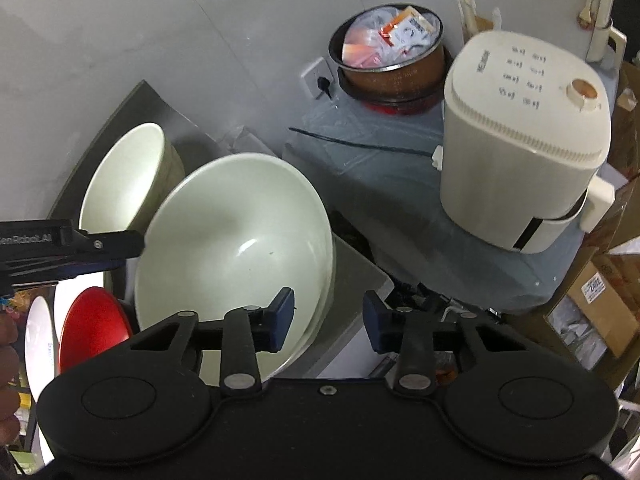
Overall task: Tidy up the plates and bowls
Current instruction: 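Lift the large cream bowl and lower it into the red bowl, open right gripper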
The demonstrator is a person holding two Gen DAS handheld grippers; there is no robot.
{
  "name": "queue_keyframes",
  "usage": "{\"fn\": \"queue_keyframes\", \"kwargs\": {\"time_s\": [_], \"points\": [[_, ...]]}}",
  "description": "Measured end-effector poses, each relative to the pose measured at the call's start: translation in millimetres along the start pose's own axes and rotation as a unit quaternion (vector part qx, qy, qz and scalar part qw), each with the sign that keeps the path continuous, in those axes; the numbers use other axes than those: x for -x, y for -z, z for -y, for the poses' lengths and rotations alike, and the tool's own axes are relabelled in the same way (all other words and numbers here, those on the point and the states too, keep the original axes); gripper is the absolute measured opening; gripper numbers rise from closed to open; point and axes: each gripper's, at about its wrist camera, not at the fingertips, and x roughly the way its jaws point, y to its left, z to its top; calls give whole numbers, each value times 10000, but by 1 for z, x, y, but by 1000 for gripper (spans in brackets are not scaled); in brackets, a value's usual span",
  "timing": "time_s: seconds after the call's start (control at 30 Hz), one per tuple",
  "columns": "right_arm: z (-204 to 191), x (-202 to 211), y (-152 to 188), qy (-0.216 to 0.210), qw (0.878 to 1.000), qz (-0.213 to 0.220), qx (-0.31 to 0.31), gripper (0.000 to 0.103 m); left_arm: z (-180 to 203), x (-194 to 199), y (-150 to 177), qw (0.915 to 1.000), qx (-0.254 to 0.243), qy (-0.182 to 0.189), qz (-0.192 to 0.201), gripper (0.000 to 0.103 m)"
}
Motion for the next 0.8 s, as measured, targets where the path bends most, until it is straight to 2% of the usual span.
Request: {"fn": "queue_keyframes", "kwargs": {"time_s": [0.2, 0.33, 0.4, 0.6, 0.8], "points": [[4, -10, -2, -39, 9999, -104, 0, 31, 3, -28, -1, 9991, 56, 59, -413, 28], [2, -14, -4, -161, 9998, -108, 65, 17, 6, -44, 1, 9984, 61, -96, -546, 20], [-2, -13, -4, -110, 9998, -77, 137, 16, 7, -50, 2, 9981, 99, -37, -604, 16], [-6, -6, -3, -37, 9997, 85, 238, 15, 6, -57, 2, 9978, 163, -92, -641, 12], [-16, 20, -9, -123, 9982, 389, 432, 15, 9, -37, 1, 9991, 152, 21, -384, 12]]}}
